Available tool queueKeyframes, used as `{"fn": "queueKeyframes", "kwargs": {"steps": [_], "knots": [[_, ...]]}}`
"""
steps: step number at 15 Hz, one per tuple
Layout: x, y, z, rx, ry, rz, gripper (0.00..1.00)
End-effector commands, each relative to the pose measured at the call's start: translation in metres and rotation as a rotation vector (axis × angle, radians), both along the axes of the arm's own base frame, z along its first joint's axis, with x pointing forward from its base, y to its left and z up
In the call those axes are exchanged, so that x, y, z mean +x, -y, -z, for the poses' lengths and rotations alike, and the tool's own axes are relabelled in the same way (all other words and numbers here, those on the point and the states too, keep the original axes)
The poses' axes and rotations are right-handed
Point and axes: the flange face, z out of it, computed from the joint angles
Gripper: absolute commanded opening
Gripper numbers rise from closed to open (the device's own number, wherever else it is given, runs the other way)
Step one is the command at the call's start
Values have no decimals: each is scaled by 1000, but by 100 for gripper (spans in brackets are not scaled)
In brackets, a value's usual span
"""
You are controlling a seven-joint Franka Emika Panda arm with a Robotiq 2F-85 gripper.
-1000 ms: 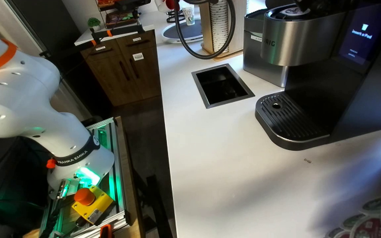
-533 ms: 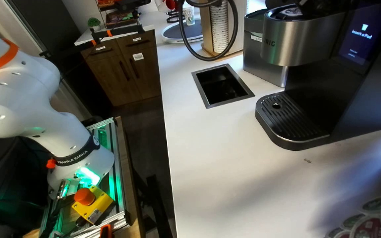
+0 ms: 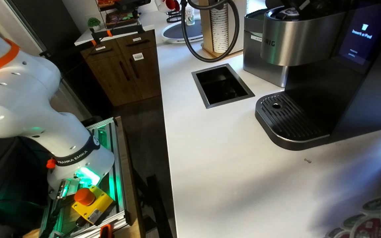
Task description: Open the lid of coffee maker, then remove the coffee pod from the coffeemaker and put it in the bin and finally close the lid of the bin
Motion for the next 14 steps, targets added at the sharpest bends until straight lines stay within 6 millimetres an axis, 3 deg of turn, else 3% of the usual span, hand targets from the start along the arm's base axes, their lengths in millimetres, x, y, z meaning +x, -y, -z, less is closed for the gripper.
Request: {"fn": "queueKeyframes", "kwargs": {"steps": [1,2,5,8,9,11,14], "knots": [[5,0,2,-11,10,18,76],[6,0,2,-10,11,21,70],[7,0,2,-8,11,30,69],[8,-1,2,-8,12,33,53],[7,-1,0,-10,14,32,42],[7,-2,-2,-8,17,35,33],[7,0,-3,-6,18,42,27]]}}
